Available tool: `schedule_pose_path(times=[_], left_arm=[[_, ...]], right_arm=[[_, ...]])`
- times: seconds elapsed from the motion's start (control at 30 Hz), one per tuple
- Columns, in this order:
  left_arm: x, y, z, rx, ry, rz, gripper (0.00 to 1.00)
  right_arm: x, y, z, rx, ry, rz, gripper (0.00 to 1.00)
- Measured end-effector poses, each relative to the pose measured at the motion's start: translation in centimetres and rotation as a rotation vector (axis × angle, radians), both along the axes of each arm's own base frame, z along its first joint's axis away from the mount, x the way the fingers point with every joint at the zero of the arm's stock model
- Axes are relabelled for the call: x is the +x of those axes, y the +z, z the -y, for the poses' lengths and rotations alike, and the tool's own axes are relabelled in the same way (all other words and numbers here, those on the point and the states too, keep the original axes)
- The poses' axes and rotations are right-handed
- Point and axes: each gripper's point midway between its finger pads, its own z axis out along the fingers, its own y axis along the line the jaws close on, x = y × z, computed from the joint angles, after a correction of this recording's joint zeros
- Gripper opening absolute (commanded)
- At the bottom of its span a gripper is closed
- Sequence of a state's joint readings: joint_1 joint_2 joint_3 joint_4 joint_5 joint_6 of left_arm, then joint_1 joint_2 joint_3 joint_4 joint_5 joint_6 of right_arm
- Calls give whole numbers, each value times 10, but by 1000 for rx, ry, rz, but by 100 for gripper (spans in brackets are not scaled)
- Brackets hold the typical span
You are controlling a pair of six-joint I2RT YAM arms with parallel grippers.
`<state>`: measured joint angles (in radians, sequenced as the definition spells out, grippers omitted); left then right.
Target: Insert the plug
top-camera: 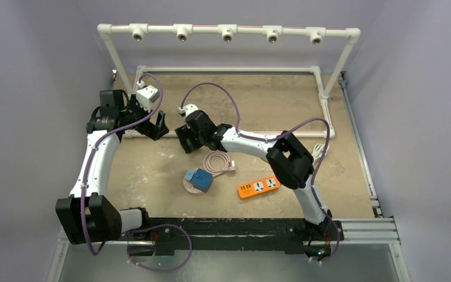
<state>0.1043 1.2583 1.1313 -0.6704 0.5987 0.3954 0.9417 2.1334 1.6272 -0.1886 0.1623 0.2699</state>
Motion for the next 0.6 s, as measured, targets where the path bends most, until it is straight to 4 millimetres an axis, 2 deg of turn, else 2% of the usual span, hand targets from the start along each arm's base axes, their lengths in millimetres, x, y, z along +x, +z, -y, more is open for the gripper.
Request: schedule_pose_path(times=[0.13,0.4,0.5,0.6], left_arm=[[1,1,0,1,1,4,99],[4,5,-1,2,0,22,99],[4,7,0,1,-2,27,99],[5,11,1,5,-17,41,99]], right_arm=[[2,-6,-6,-2,10,4,68],[3,-1,-21,15,35,25,54],[4,0,-23,15,36,26,40],[3,-1,-23,12,42,16,35]])
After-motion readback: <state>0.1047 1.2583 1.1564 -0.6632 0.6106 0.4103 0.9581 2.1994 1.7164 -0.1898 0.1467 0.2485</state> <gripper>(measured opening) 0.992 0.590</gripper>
